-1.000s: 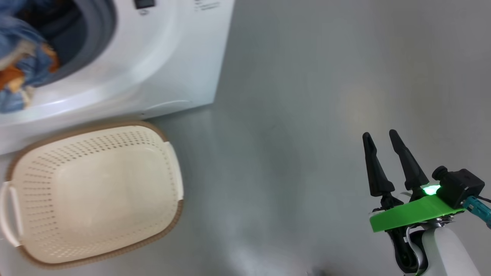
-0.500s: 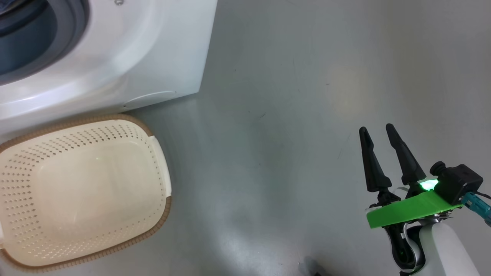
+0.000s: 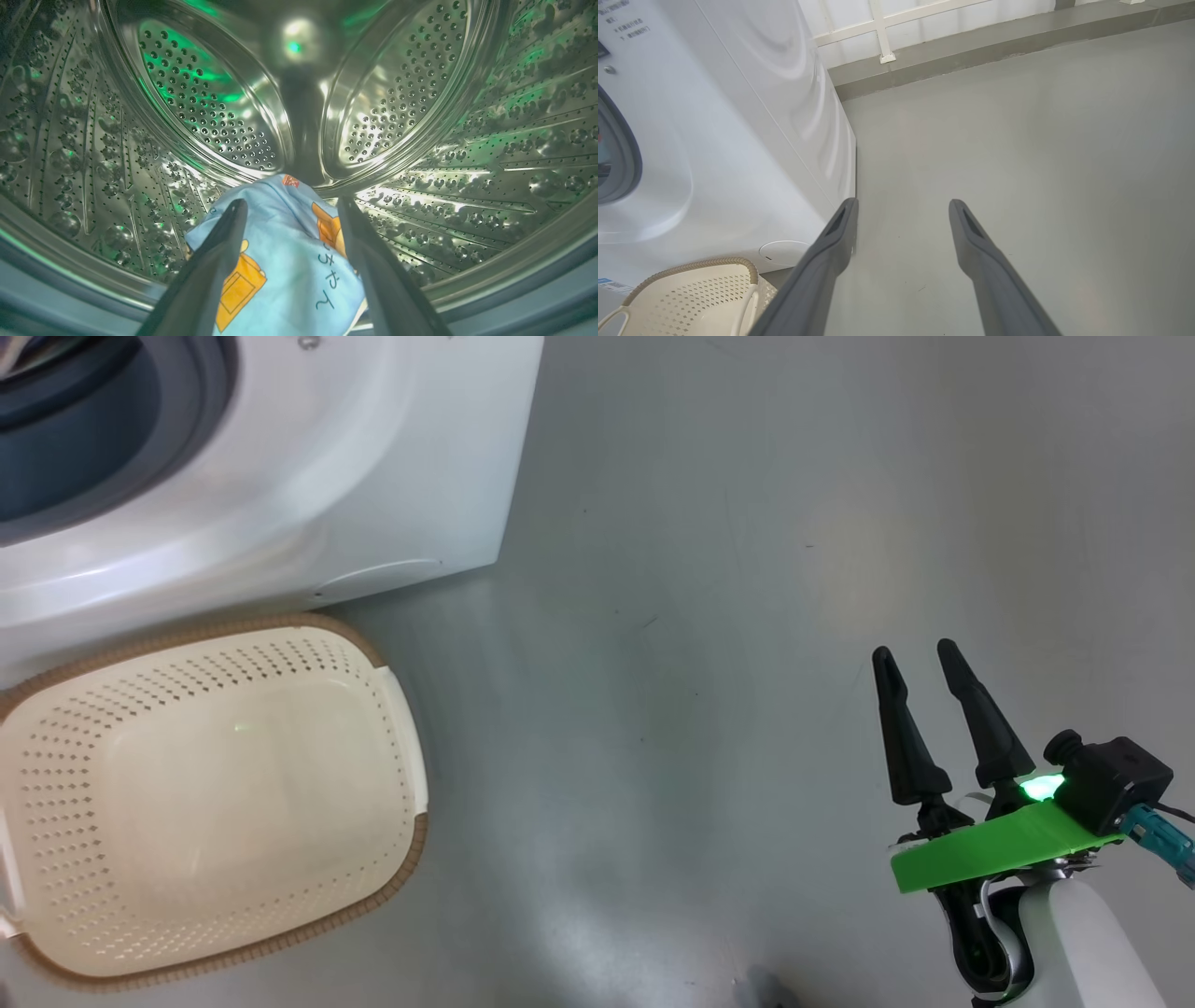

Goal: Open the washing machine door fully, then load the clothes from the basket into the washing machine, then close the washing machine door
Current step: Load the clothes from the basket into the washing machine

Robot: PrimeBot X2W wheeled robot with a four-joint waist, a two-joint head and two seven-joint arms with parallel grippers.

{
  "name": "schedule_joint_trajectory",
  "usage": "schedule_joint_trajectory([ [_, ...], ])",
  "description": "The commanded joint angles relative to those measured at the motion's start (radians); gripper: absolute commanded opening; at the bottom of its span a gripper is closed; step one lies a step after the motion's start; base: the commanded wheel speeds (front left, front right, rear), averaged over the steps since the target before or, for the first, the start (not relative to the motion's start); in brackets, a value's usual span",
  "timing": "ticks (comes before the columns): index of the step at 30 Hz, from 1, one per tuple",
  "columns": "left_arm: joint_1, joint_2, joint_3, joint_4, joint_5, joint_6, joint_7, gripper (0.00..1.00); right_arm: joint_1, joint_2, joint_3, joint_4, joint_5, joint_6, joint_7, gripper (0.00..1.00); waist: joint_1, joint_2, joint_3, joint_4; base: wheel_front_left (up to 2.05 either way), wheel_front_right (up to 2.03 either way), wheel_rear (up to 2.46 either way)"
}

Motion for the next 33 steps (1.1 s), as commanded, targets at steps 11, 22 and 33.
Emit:
schedule_joint_trajectory([
  [11,0.190,-0.039,0.040,-0.094,-0.013,-0.002,-0.005,1.00,0.001,-0.036,0.012,-0.013,-0.010,0.003,-0.005,1.00,0.0000,0.0000,-0.054,0.055,0.00,0.00,0.00],
  [22,0.424,-0.135,0.079,-0.258,0.053,-0.002,-0.005,1.00,0.044,-0.082,0.009,-0.004,-0.012,0.003,-0.005,1.00,0.0000,0.0000,-0.152,0.134,0.00,0.00,0.00],
  [33,0.683,-0.193,0.084,-0.431,0.069,-0.002,-0.005,1.00,0.120,-0.120,0.008,0.023,-0.005,0.003,-0.005,1.00,0.0000,0.0000,-0.293,0.187,0.00,0.00,0.00],
])
